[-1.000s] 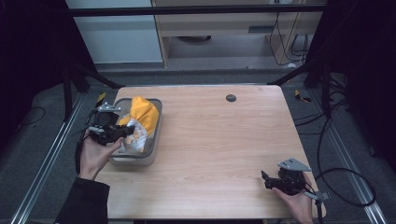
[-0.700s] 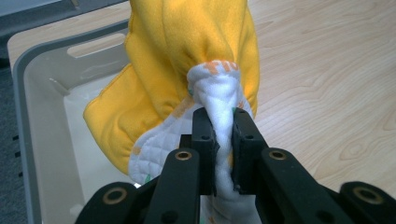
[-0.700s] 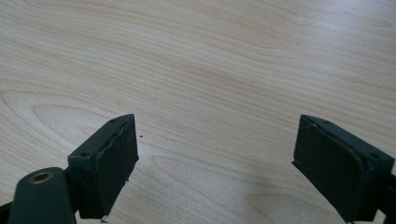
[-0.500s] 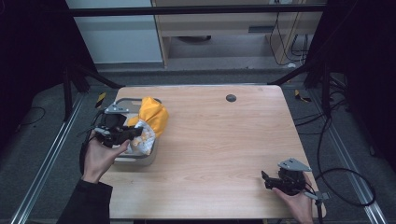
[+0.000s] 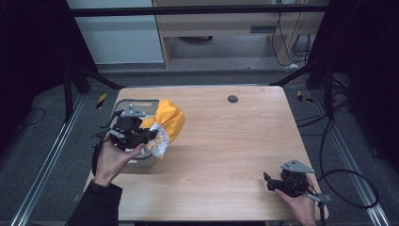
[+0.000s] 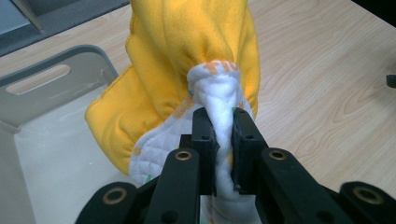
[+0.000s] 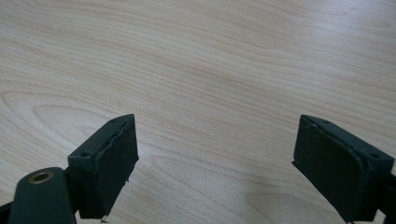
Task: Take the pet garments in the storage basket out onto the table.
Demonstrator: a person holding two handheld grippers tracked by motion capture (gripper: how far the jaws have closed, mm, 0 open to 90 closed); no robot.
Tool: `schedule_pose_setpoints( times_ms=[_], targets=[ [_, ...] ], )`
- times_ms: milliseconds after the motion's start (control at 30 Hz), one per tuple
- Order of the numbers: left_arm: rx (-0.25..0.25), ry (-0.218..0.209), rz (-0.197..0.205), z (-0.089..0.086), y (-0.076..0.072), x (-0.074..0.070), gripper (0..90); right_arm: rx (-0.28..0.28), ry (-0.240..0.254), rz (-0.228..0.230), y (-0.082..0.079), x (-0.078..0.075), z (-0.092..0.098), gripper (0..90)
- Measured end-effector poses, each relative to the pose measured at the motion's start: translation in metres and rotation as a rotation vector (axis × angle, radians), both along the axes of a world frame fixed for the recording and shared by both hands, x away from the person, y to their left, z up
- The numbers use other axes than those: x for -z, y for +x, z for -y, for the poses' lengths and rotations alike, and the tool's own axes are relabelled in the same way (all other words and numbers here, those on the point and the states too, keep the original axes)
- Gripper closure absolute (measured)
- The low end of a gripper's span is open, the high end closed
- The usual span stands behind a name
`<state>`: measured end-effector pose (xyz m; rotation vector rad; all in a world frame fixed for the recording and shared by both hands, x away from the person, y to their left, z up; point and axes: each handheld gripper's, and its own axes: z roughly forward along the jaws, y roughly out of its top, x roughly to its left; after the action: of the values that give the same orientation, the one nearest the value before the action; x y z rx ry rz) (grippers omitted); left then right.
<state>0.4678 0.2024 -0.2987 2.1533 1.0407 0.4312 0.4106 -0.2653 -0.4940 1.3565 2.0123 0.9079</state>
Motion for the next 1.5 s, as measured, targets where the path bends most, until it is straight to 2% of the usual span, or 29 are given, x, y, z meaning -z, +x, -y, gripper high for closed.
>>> schedule_pose_setpoints(
  times_ms=[500,667,967,1200,1500],
  targets=[
    [0.059,0.002,-0.012,0.023,0.000,0.007,82.2,0.007,0.010,-0.005,-0.001,-0.001,0.000,13.8],
    [0.093,0.016,-0.019,0.036,0.000,0.011,82.2,0.009,0.008,-0.003,0.000,-0.001,0.001,13.8],
    [0.127,0.017,-0.024,0.052,0.000,0.016,82.2,0.006,0.005,0.001,-0.001,-0.001,0.001,13.7],
    [0.151,0.022,-0.043,0.068,0.004,0.029,82.2,0.007,0.010,0.006,0.000,-0.001,0.001,13.7],
    [0.170,0.025,-0.071,0.078,0.008,0.046,82.2,0.010,0.009,0.007,0.000,-0.001,0.001,13.5]
  ],
)
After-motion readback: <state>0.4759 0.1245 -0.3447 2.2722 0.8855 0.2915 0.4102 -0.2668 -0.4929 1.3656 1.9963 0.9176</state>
